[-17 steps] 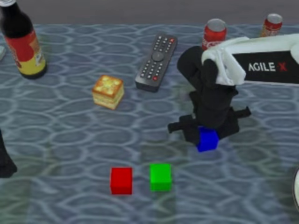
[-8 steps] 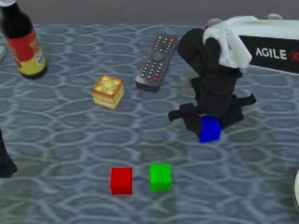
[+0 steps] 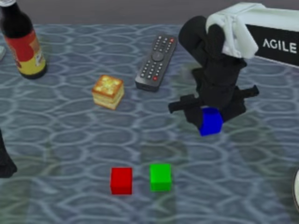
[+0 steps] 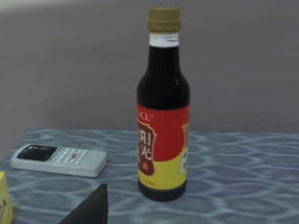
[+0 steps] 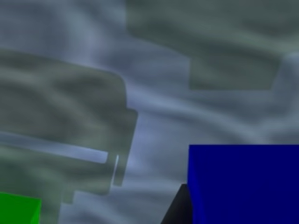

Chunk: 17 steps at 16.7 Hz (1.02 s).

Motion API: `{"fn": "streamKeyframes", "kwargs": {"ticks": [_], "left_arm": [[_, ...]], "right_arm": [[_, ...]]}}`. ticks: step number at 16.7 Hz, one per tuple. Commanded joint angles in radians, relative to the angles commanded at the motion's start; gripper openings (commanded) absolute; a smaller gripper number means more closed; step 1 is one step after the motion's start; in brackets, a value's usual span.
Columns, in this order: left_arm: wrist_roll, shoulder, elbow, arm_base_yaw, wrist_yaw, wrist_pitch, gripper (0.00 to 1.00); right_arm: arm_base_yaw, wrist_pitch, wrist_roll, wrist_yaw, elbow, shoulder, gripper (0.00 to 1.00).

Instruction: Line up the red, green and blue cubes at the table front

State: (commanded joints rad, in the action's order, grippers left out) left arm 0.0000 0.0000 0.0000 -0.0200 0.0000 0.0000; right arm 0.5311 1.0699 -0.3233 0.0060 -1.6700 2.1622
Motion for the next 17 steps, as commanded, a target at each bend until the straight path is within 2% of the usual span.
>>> {"fn": "streamKeyframes", "kwargs": {"ticks": [3,10,17], "left_arm": [[0.000,0.000,0.000,0.000,0.000,0.000,1.00],[0.000,0.000,0.000,0.000,0.000,0.000,1.00],[0.000,0.000,0.000,0.000,0.000,0.000,1.00]], "right_arm": [[0.032,-0.013,-0.071,0.001,0.071,-0.066,0.00],[0.153,-0.052,-0.360,0.002,0.355,-0.301,0.00],[0.157,-0.070,-0.372,0.001,0.377,-0.302,0.00]]}}
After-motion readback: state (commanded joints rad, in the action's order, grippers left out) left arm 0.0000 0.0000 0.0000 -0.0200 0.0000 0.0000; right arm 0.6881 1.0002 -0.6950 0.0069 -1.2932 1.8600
